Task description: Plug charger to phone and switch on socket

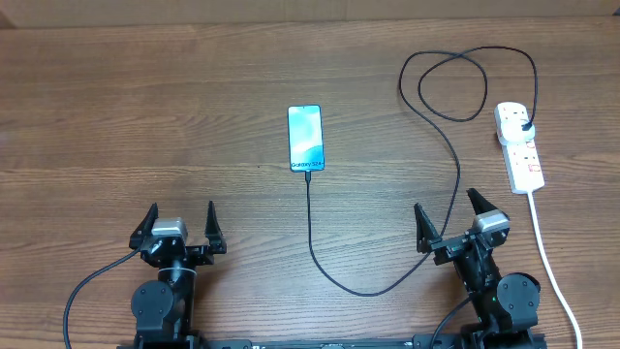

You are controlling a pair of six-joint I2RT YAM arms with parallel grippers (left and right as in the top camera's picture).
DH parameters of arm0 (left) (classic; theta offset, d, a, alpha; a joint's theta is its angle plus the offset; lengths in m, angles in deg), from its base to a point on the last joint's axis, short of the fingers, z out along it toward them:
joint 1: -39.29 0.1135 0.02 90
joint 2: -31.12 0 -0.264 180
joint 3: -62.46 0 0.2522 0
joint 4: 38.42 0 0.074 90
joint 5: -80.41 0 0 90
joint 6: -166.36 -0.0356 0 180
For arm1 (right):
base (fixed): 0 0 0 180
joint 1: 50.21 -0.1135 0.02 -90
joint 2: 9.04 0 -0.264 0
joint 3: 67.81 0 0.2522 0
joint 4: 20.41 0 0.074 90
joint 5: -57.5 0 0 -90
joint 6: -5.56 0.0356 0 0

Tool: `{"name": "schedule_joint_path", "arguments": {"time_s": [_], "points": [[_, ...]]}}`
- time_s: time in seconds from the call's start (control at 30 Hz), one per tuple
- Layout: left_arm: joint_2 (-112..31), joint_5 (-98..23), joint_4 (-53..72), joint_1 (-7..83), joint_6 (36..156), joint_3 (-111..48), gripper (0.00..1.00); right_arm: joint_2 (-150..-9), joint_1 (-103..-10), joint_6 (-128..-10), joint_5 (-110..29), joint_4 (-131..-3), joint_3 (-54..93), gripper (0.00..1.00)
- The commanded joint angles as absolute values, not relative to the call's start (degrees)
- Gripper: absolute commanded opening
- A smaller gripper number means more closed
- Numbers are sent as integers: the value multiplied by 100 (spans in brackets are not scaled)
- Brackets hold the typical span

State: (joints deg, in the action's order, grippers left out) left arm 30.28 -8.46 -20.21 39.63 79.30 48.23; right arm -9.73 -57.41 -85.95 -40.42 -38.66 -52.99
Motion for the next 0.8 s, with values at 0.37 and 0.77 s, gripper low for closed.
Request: {"name": "schedule_joint_path", "arguments": {"time_s": [0.37, 0.77], "points": [[3092, -811, -2025, 3926, 7845, 4842, 100, -920, -5099, -8624, -3747, -3884, -5355, 100], [3092, -811, -2025, 3926, 7845, 4842, 100, -920, -5204, -8644, -3470, -3912, -5355, 100]]}}
